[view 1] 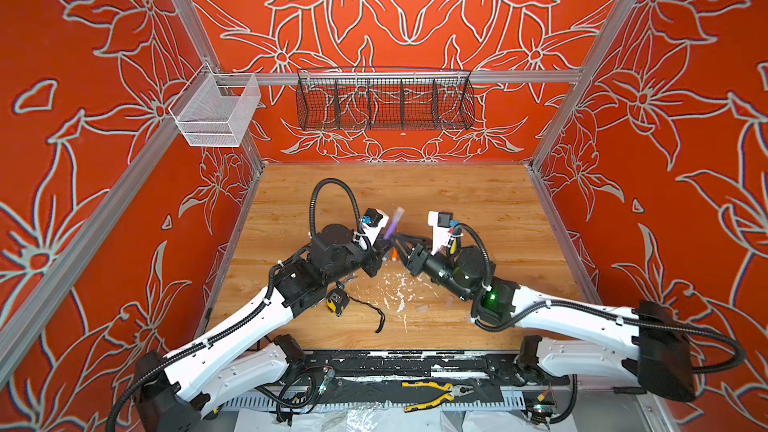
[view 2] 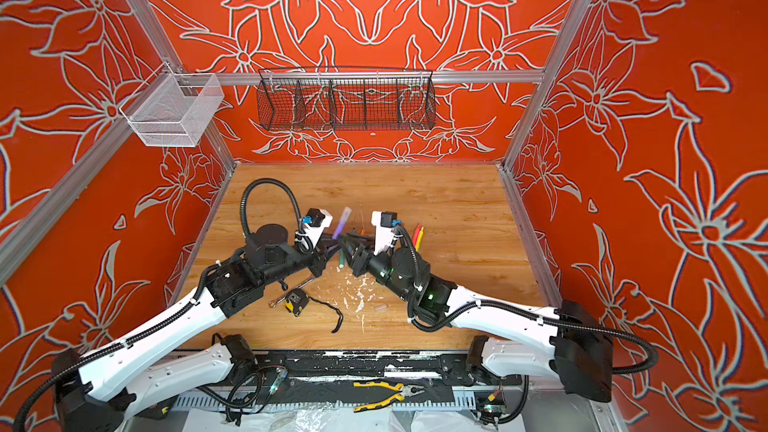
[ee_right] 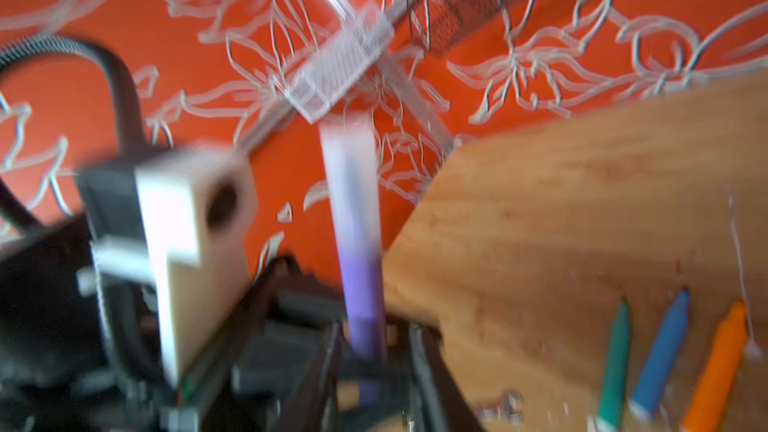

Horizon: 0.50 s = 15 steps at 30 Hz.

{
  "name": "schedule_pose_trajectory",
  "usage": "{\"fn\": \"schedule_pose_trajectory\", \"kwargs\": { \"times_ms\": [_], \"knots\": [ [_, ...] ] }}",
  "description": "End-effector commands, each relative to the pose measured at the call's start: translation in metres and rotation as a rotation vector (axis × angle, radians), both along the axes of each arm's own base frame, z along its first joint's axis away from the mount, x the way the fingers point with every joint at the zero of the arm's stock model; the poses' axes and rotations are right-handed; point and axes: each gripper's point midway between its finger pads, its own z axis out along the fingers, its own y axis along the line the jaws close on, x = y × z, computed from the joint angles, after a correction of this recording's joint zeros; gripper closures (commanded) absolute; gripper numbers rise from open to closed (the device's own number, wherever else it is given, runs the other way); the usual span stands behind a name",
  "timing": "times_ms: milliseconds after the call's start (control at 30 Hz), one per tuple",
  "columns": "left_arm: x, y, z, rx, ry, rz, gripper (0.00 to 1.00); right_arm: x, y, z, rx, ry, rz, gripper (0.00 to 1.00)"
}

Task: Insert the pens into the pen caps
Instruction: 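Open the right gripper and draw it back from the capped marker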

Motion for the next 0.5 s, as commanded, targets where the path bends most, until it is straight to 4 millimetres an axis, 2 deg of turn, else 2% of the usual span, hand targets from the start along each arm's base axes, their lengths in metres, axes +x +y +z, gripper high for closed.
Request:
{"fn": "schedule_pose_trajectory", "kwargs": {
  "times_ms": [0,133,233,267,300,367,467],
  "knots": [
    [0.010,0.020,0.002,-0.096,-0.008,0.139,1.00,-0.003,-0.019,-0.029,-0.218,0.045,-0.032,0.55],
    [0.017,0.047,-0.056,-0.016,0.142,0.310,1.00,0.008,-0.050,-0.012,-0.258,-0.004,-0.153,0.37],
    [0.028,0.066,-0.088,0.053,0.254,0.440,1.00,0.016,-0.060,-0.010,-0.301,-0.010,-0.189,0.35],
    [0.031,0.071,-0.090,0.051,0.276,0.465,1.00,0.018,-0.061,-0.011,-0.316,-0.004,-0.186,0.35],
    [0.036,0.075,-0.105,0.079,0.327,0.499,1.00,0.020,-0.062,-0.012,-0.334,0.003,-0.183,0.35],
    [0.041,0.088,-0.116,0.085,0.377,0.566,1.00,0.022,-0.068,-0.015,-0.366,0.010,-0.190,0.35],
    [0.047,0.112,-0.135,0.060,0.446,0.673,1.00,0.032,-0.093,-0.023,-0.437,0.024,-0.283,0.31]
  ]
}}
